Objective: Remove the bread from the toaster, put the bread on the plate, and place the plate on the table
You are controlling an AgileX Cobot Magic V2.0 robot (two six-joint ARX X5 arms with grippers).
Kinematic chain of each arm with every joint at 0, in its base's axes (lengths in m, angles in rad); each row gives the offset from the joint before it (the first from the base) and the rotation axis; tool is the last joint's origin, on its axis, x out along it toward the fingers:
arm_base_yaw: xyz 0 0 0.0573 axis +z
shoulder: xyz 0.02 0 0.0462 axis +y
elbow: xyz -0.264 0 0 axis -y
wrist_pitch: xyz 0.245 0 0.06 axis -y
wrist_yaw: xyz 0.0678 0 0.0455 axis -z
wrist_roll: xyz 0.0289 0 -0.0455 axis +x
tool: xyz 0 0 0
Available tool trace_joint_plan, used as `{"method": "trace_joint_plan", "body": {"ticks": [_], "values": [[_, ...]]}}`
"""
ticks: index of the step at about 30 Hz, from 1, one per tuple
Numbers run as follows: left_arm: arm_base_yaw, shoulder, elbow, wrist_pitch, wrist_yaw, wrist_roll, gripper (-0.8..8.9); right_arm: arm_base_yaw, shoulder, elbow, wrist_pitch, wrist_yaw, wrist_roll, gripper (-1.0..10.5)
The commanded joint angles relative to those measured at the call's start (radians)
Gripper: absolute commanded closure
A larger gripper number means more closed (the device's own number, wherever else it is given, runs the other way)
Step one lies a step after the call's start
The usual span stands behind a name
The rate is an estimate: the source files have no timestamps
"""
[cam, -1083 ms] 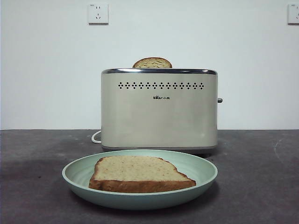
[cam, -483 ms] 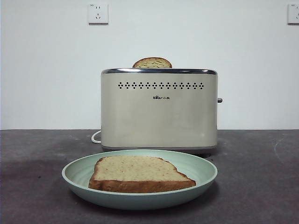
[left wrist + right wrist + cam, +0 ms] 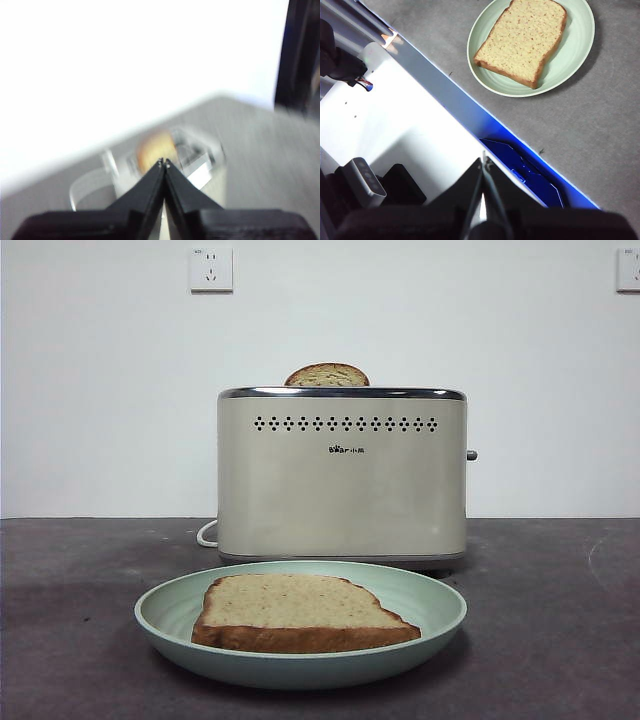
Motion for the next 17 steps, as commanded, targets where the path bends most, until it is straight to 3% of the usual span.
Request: {"method": "trace_joint_plan", "body": {"ticks": [1, 6, 10, 17], "values": [[0.098, -0.047, -0.071, 0.201, 0.092, 0.034, 8.17, 0.002, -0.003, -0.007, 0.005, -0.001, -0.008, 9.5], [0.230, -0.191, -0.291, 0.427, 0.089, 0.034, 8.18, 0.002, -0.003, -0.007, 0.005, -0.001, -0.008, 9.5], [0.291, -0.327, -0.539, 0.525, -0.006, 0.034, 8.17, 0.002, -0.003, -0.007, 0.005, -0.001, -0.008, 9.5], [0.331, -0.491, -0.864, 0.549, -0.077, 0.030, 8.17, 0.002, -0.003, -0.007, 0.005, -0.001, -0.008, 9.5]]}}
